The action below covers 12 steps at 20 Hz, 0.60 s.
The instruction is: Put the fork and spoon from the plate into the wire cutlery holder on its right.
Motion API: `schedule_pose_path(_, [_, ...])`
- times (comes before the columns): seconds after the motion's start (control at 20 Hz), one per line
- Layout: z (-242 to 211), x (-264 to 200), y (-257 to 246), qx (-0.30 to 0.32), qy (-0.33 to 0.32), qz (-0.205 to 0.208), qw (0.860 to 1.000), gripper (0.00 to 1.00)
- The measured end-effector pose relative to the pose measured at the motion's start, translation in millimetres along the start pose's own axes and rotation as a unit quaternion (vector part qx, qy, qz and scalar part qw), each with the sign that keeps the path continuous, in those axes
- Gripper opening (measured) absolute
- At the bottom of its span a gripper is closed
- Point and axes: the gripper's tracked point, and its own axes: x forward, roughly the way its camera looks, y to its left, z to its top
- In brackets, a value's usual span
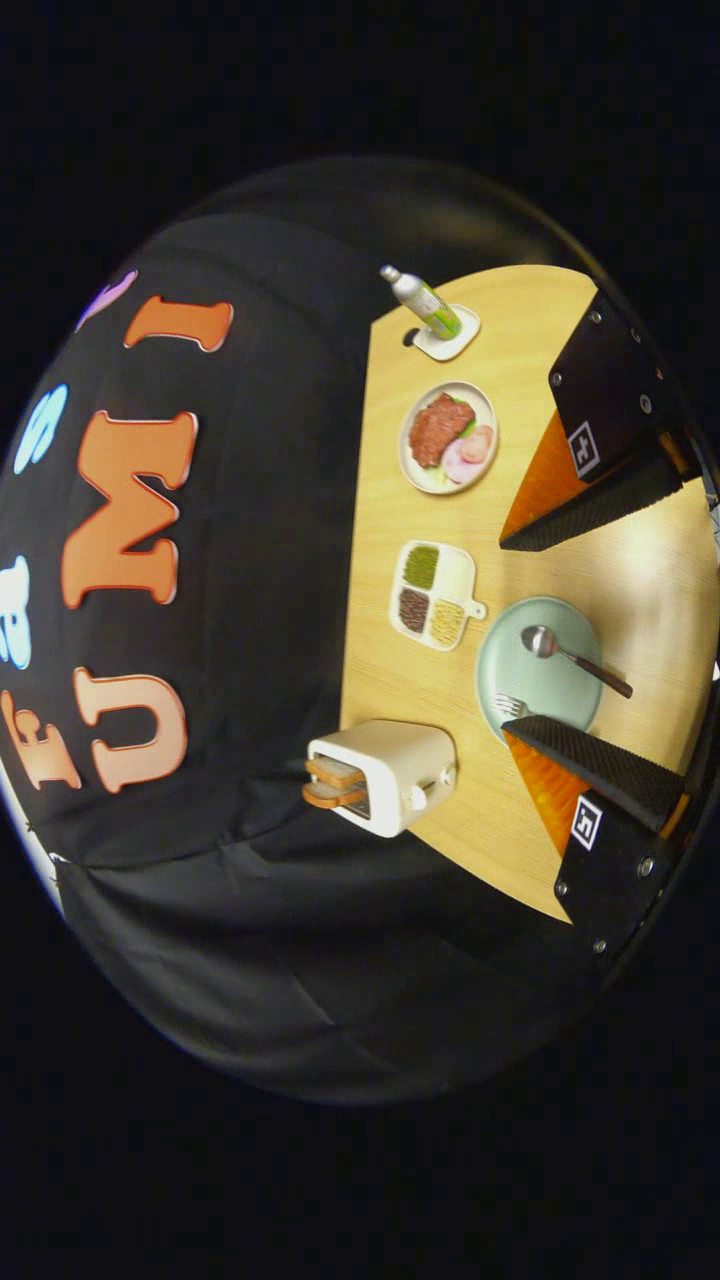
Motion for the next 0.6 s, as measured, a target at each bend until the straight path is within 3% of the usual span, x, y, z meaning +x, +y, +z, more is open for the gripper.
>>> schedule_pose_path(0.35, [-62.6,60.6,30.5,0.019,0.16,0.032,0.986,0.94])
schedule_pose_path(0.6, [-103.7,95.7,41.8,0.032,0.251,0.027,0.967,0.81])
